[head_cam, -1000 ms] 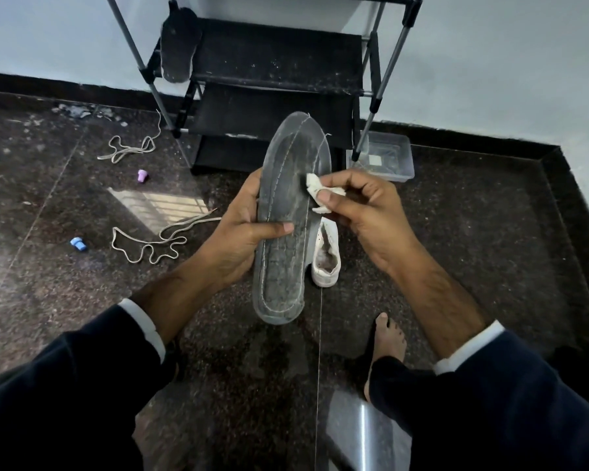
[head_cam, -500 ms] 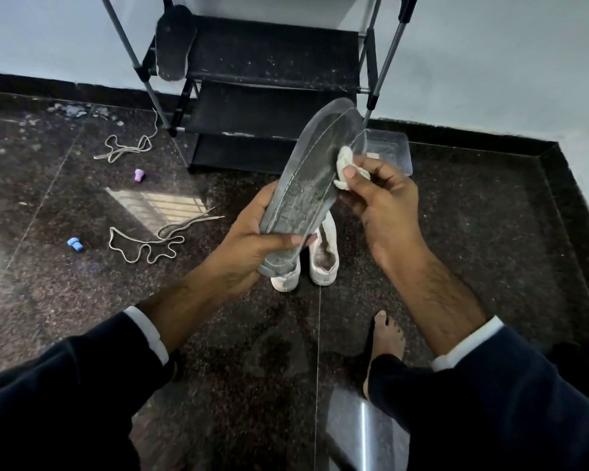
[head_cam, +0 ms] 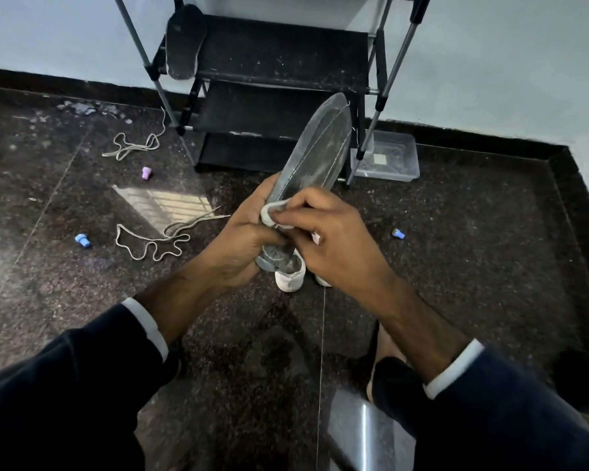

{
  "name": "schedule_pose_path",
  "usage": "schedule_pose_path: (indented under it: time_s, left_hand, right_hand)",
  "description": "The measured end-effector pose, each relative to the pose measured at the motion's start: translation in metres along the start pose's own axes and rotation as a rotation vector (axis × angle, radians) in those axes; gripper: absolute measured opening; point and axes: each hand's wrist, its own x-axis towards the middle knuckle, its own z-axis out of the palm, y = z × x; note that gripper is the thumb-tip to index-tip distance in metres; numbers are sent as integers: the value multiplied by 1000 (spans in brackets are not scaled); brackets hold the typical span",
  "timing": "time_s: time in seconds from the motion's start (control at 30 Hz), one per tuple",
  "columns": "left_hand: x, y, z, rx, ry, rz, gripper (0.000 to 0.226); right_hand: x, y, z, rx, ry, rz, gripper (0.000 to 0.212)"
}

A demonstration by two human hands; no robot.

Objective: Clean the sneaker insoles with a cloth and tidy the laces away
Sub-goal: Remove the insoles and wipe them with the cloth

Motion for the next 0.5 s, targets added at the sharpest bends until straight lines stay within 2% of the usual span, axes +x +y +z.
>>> schedule_pose_path:
  time_s: [0.1,0.17,0.27,0.43,0.5]
  left_hand:
    - [0,2,1,0,-41,-22,88]
    - [-2,0,5,-11,-78,-54,87]
    - [-4,-3,9,11,-109,-94,86]
    - [-4,0,-1,-15,-40,-70,83]
    - [-3,1,0,-5,-47,-75,82]
  right_hand:
    - [3,0,-9,-192,-8,-100,24]
    - [6,9,-23,-297,70,-74,23]
    - [6,18,-34,-313,160,-7,22]
    - [3,-1,-17,-254,-98,-151,25]
    - [6,1,-21,-326,-88,-166,25]
